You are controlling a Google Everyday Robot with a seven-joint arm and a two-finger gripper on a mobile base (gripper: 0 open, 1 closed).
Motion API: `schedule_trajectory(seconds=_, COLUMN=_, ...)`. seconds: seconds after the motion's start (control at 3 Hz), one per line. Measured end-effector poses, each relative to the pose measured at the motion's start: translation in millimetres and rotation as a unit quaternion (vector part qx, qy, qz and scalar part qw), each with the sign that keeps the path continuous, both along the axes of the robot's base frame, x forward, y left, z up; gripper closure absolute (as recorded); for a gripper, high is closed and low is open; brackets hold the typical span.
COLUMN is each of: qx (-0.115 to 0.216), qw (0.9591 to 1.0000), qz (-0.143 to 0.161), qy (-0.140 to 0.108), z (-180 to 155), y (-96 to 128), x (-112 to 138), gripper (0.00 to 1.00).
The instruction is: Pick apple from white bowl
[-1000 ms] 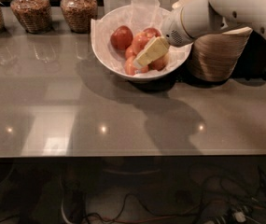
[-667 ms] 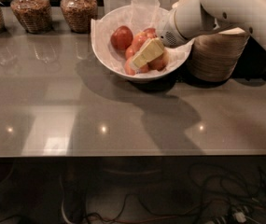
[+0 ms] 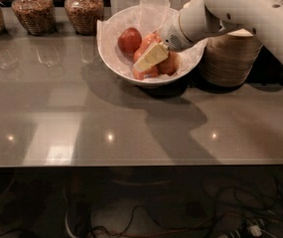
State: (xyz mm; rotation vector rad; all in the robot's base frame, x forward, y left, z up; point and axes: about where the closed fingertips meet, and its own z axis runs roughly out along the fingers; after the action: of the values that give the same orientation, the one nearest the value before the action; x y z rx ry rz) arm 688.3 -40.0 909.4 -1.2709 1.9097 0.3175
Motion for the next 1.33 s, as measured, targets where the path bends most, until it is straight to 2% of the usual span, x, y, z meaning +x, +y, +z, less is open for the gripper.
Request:
schedule_trajectory(seconds=0.67, qx=-0.004, qw=1.0000, qz=-0.002, qy=0.000, z=4.1, y=-4.9, x=-2.6, gripper=0.69)
schedule_trajectory(seconds=1.0, qx=-0.002, qw=0.9999, qz=-0.005, qy=-0.009, z=18.8, y=-19.2, x=-12.6, gripper=0.92)
schedule_trajectory(seconds=1.33, qx=0.001, qw=0.9997, qz=-0.001, qy=-0.025, z=39.3, y=-33.2, x=-27.6, gripper=1.00)
